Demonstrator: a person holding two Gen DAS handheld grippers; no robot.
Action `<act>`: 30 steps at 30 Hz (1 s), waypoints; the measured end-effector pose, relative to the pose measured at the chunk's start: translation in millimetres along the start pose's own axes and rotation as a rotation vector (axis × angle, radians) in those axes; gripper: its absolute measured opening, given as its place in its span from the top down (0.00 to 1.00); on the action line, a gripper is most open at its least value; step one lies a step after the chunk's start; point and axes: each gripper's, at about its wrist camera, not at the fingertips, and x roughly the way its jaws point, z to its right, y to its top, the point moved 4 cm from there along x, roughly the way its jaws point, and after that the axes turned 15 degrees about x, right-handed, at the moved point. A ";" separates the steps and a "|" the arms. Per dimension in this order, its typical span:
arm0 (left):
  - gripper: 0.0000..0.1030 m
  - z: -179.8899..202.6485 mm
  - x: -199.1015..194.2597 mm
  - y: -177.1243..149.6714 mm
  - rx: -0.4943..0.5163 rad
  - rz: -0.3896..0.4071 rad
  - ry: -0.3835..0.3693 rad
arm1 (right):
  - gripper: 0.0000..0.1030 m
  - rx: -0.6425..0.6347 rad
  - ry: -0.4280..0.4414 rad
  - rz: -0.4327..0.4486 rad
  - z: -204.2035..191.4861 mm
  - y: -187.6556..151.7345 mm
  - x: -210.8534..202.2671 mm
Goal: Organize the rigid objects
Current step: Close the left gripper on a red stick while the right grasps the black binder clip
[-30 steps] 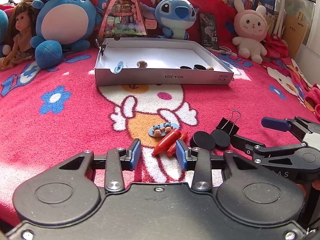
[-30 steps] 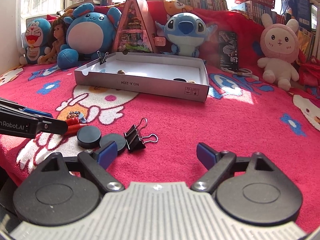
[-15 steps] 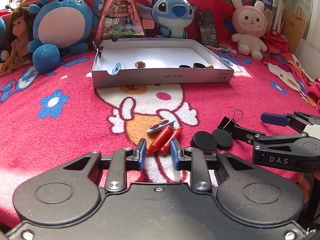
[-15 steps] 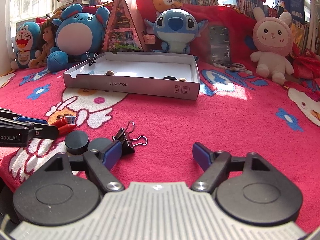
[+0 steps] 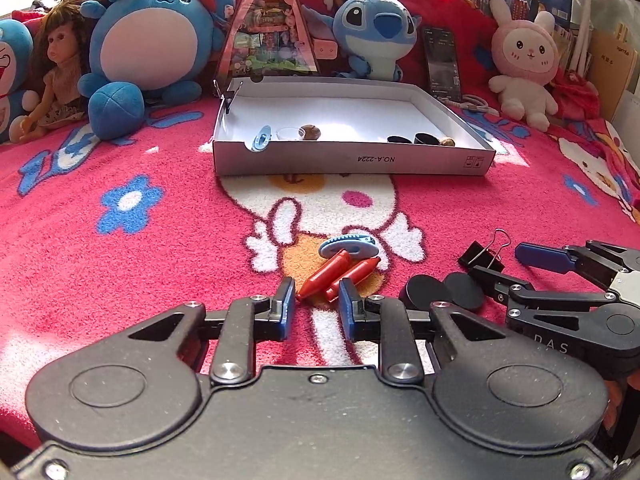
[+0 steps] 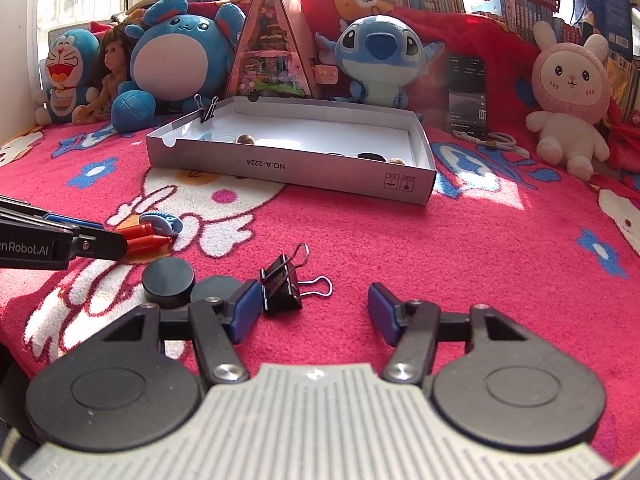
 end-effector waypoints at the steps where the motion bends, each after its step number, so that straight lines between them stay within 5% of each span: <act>1: 0.79 1.2 1.2 0.1 0.003 -0.001 -0.001 | 0.40 -0.002 0.003 0.000 -1.0 0.0 0.2; 6: 0.88 7.5 6.0 1.5 0.021 0.002 0.004 | 0.56 -0.014 0.020 0.000 -7.0 0.3 1.2; 10: 0.94 7.3 5.6 3.6 0.016 0.008 0.001 | 0.58 -0.005 0.026 0.008 -7.5 0.5 0.2; 12: 0.95 6.4 4.7 4.0 0.021 0.012 0.007 | 0.75 0.001 0.024 0.011 -6.0 1.1 -0.6; 30: 0.94 -11.8 5.9 1.8 -0.008 0.008 0.051 | 0.74 0.054 -0.043 0.033 13.8 5.7 -1.3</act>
